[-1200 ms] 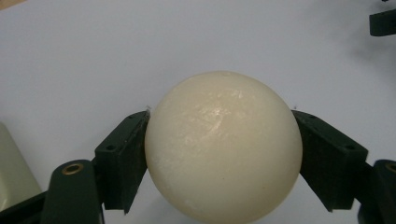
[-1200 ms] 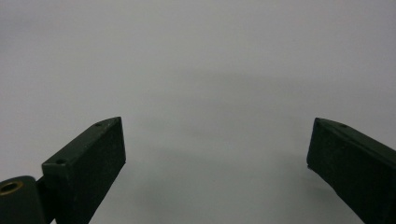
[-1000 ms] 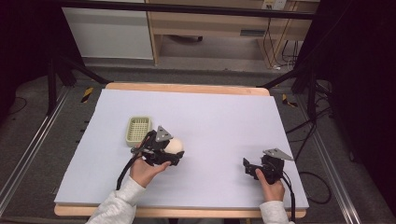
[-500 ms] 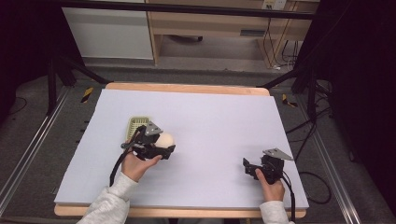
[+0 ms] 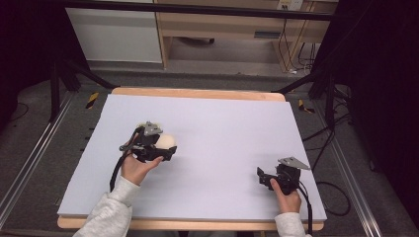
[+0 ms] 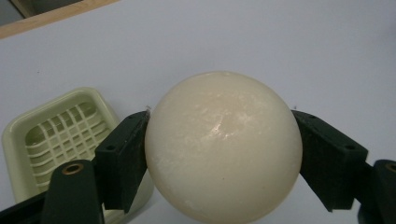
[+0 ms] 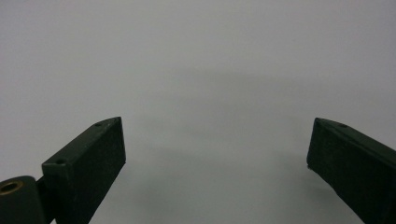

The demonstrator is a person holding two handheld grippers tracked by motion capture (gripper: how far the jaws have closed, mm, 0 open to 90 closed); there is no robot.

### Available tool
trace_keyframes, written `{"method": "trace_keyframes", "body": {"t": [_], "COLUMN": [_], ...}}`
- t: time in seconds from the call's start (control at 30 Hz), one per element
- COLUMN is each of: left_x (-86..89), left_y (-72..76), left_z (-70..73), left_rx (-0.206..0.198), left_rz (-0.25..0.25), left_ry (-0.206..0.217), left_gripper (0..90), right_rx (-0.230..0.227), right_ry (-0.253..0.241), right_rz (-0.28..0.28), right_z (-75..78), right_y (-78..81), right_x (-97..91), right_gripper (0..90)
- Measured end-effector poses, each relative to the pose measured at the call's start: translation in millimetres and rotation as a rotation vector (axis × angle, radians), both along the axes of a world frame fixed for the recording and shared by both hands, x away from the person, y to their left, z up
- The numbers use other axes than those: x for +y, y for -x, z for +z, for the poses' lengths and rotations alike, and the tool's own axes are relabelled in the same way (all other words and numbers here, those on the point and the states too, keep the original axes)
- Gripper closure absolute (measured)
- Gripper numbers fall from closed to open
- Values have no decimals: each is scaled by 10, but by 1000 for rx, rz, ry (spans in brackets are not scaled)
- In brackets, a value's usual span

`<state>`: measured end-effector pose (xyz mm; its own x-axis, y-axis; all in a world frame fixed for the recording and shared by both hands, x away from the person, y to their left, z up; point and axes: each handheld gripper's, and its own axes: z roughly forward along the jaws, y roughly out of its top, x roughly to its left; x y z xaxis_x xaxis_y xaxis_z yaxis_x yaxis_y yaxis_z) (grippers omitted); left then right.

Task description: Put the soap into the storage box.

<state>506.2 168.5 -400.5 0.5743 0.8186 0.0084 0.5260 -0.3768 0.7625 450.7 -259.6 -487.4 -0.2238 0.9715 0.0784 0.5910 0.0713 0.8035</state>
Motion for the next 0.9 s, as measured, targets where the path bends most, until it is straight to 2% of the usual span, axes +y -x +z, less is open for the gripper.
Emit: {"method": "trace_keyframes", "body": {"t": [0.23,0.4,0.9], "left_x": [123,197,328], "left_y": [-75,-123,-270], "left_z": [33,47,20], "left_rx": [0,-5,4], "left_rz": [33,58,99], "left_ry": [-6,5,-24], "left_gripper": [236,235,236], "right_rx": [1,1,1], "right_ry": [4,4,3], "right_rz": [0,0,2], "right_z": [-3,-3,-2], "right_y": [-3,-3,-2], "right_x": [-1,-1,1], "right_gripper": [48,48,48]}}
